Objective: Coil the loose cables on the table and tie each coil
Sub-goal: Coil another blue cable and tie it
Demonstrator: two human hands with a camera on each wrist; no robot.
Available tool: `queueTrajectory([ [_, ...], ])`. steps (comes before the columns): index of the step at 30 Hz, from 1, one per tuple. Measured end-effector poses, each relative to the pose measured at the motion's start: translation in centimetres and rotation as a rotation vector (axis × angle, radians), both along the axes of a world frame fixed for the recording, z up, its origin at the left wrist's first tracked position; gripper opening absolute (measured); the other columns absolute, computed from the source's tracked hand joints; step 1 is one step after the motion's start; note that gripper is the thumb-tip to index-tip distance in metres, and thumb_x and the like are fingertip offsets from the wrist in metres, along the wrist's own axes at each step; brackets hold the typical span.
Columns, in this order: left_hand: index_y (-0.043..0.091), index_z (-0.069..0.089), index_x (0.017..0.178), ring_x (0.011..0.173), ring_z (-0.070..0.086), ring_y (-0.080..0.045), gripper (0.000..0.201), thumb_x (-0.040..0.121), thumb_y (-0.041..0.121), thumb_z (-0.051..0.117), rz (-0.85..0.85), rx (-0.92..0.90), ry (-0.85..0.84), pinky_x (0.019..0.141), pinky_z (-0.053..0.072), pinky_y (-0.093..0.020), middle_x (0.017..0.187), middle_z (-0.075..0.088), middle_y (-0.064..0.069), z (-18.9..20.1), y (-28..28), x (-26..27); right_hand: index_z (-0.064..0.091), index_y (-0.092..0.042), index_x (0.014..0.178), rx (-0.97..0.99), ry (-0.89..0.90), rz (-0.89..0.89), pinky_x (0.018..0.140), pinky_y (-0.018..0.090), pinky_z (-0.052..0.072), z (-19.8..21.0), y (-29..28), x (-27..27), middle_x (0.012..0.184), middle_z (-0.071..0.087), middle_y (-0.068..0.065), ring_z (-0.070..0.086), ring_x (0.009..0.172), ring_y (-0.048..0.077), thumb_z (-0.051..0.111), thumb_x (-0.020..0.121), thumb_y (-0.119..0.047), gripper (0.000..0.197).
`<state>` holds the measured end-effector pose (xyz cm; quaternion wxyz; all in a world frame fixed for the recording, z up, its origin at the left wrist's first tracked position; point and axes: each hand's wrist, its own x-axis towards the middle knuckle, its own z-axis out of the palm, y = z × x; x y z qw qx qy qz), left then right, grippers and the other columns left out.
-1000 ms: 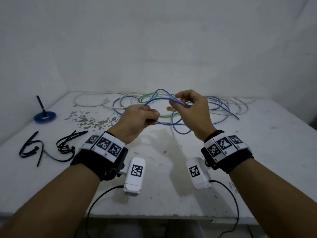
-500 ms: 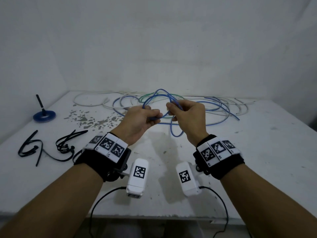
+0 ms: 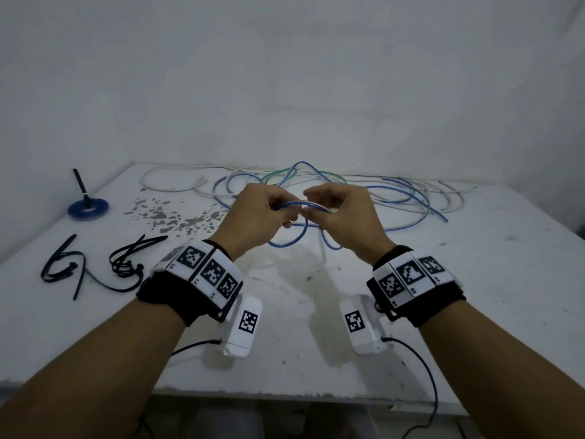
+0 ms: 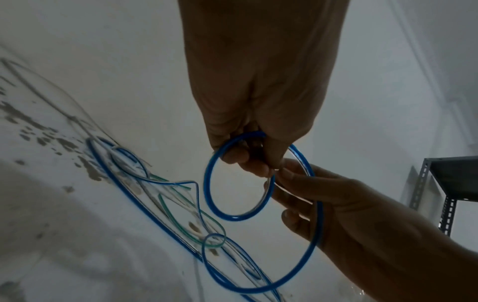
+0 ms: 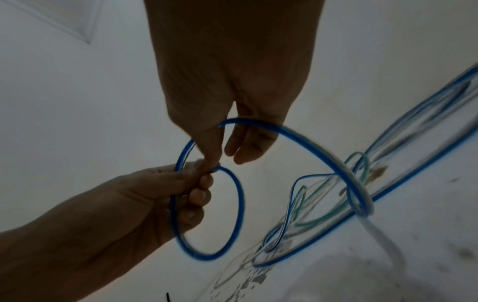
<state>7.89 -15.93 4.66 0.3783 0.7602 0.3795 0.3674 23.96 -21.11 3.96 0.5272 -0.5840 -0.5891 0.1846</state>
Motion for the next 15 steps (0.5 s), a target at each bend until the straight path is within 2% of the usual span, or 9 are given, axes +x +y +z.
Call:
queueTrajectory([
  [2, 0.011, 0.077, 0.093, 0.061, 0.066, 0.000, 0.007, 0.090, 0.012, 0.070, -0.011, -0.002, 0.019, 0.054, 0.044, -0.009, 0.071, 0.072, 0.001, -0.2, 0.0, -0.1, 0.073, -0.028, 0.091, -0.026, -0.053, 0.085, 0.080, 0.031, 0.057, 0.9, -0.2, 0.2, 0.096, 0.074, -0.008, 0.069, 0.081, 0.015, 0.084, 0.077, -0.018, 0.021],
  [4, 0.010, 0.076, 0.096, 0.068, 0.071, -0.005, 0.009, 0.090, 0.011, 0.070, -0.038, -0.028, 0.020, 0.058, 0.048, -0.012, 0.075, 0.075, 0.000, -0.3, -0.2, 0.0, 0.076, -0.026, 0.089, -0.027, -0.169, 0.188, 0.071, 0.031, 0.055, 2.1, -0.2, 0.1, 0.088, 0.074, -0.012, 0.067, 0.070, 0.019, 0.083, 0.078, -0.023, 0.013],
  [5, 0.010, 0.076, 0.096, 0.071, 0.072, -0.007, 0.008, 0.090, 0.010, 0.070, -0.050, -0.058, -0.005, 0.060, 0.050, -0.014, 0.076, 0.076, -0.001, -0.4, -0.3, 0.0, 0.077, -0.024, 0.086, -0.007, -0.227, 0.198, 0.064, 0.026, 0.050, 2.7, -0.1, 0.2, 0.078, 0.073, -0.016, 0.064, 0.062, 0.013, 0.082, 0.080, -0.021, 0.008],
  [7, 0.009, 0.074, 0.093, 0.072, 0.073, -0.011, 0.006, 0.091, 0.009, 0.069, -0.054, -0.151, -0.114, 0.062, 0.052, -0.018, 0.078, 0.076, -0.004, -0.6, -0.4, -0.1, 0.076, -0.023, 0.084, 0.050, -0.246, 0.104, 0.057, 0.015, 0.042, 3.8, 0.3, 1.4, 0.062, 0.067, -0.025, 0.055, 0.053, 0.001, 0.079, 0.083, -0.016, 0.007],
  [9, 0.006, 0.073, 0.092, 0.071, 0.072, -0.014, 0.007, 0.092, 0.007, 0.066, -0.050, -0.294, -0.296, 0.062, 0.053, -0.020, 0.080, 0.075, -0.007, -0.5, -0.3, -0.6, 0.075, -0.021, 0.082, 0.096, -0.203, -0.012, 0.058, 0.013, 0.041, 4.5, 0.6, 3.6, 0.060, 0.066, -0.020, 0.052, 0.055, 0.000, 0.077, 0.085, -0.017, 0.005],
  [11, 0.005, 0.073, 0.093, 0.071, 0.070, -0.014, 0.009, 0.092, 0.005, 0.063, -0.057, -0.444, -0.438, 0.064, 0.053, -0.020, 0.082, 0.074, -0.007, -0.3, -0.3, -1.1, 0.074, -0.014, 0.082, 0.033, -0.230, -0.037, 0.060, 0.014, 0.043, 4.3, 0.4, 5.2, 0.067, 0.068, -0.007, 0.053, 0.059, 0.003, 0.074, 0.088, -0.017, 0.007],
  [13, 0.008, 0.072, 0.092, 0.072, 0.070, -0.012, 0.010, 0.093, 0.007, 0.063, -0.056, -0.514, -0.458, 0.065, 0.052, -0.020, 0.082, 0.074, -0.005, -0.1, -0.4, -0.9, 0.070, -0.004, 0.085, -0.107, -0.296, -0.007, 0.062, 0.020, 0.051, 3.3, 0.3, 5.3, 0.069, 0.067, 0.000, 0.059, 0.058, 0.001, 0.068, 0.091, -0.012, 0.010],
  [15, 0.011, 0.071, 0.092, 0.072, 0.070, -0.009, 0.009, 0.094, 0.010, 0.063, -0.026, -0.487, -0.400, 0.067, 0.049, -0.021, 0.082, 0.075, -0.002, -0.2, -0.6, -0.2, 0.063, -0.006, 0.086, -0.173, -0.308, 0.032, 0.065, 0.034, 0.057, 2.4, 0.1, 4.2, 0.075, 0.067, 0.003, 0.068, 0.069, 0.016, 0.061, 0.090, -0.004, 0.004],
])
